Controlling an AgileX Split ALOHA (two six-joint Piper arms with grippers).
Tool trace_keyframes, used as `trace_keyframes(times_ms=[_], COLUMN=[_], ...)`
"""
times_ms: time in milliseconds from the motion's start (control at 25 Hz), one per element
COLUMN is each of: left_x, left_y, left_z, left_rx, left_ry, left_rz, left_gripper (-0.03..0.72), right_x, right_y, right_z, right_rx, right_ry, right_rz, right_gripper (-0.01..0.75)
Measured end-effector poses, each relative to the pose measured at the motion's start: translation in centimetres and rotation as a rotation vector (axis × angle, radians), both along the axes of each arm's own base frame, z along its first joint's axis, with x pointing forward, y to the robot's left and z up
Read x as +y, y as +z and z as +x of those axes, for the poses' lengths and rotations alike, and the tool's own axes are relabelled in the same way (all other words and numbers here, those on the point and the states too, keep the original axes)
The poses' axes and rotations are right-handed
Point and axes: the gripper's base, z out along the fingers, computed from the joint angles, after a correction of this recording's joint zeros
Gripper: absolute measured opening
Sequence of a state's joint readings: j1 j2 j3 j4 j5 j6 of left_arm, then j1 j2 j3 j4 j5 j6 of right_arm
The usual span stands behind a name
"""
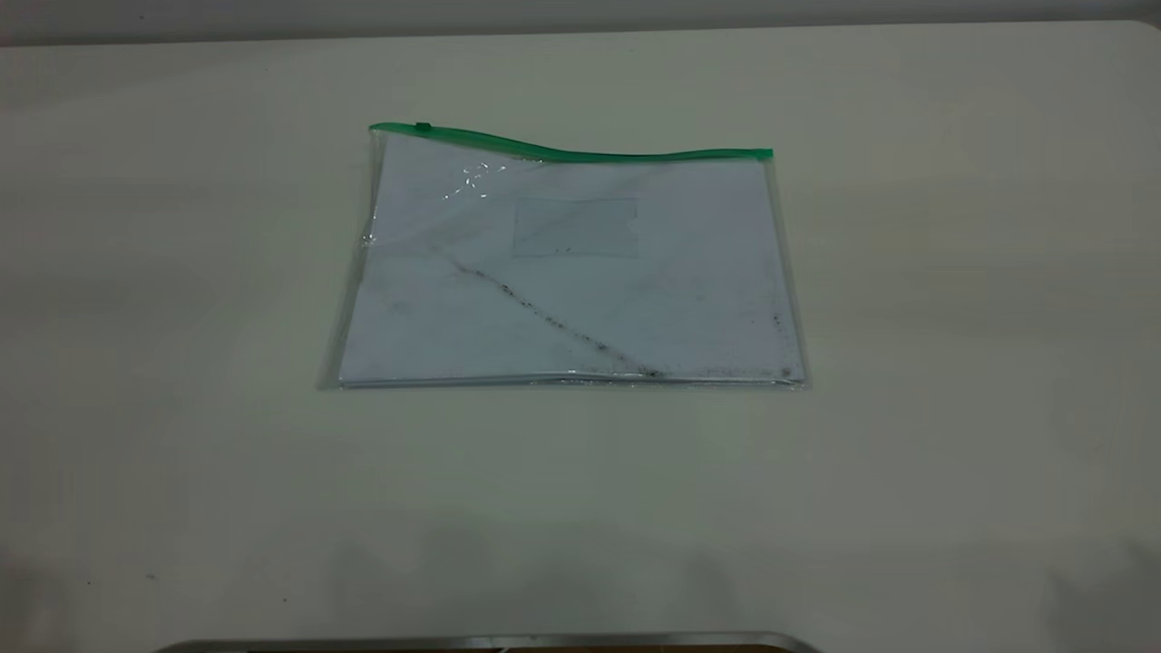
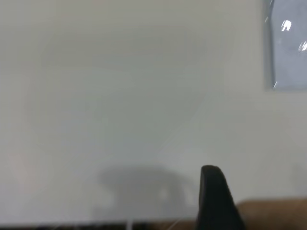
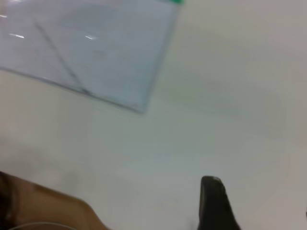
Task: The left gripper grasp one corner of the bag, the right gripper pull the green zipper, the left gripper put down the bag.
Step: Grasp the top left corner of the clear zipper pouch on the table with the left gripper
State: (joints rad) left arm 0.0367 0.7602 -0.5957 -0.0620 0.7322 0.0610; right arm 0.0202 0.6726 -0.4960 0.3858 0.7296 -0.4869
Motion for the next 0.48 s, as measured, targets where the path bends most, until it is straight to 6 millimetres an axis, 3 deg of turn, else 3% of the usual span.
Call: trace_keyframes(times_ms=[240, 480], left_x=[-0.4, -1.6], left_y=[-0.9, -2.7], left_z=[6.0, 11.9], left_rx=[0.006, 0.068], left_ry=[-0.001, -0.129], left_rz=[-0.083, -0.194], left_gripper=[0.523, 0.523], right_x=[1.1, 4.9], right_y=[-1.3, -2.0], right_z=[5.0, 10.6], right_rx=[-0.001, 0.032], right_ry=[0.075, 0.231], right_rz=[0.064, 0.116], right_gripper=[0.62, 0.599])
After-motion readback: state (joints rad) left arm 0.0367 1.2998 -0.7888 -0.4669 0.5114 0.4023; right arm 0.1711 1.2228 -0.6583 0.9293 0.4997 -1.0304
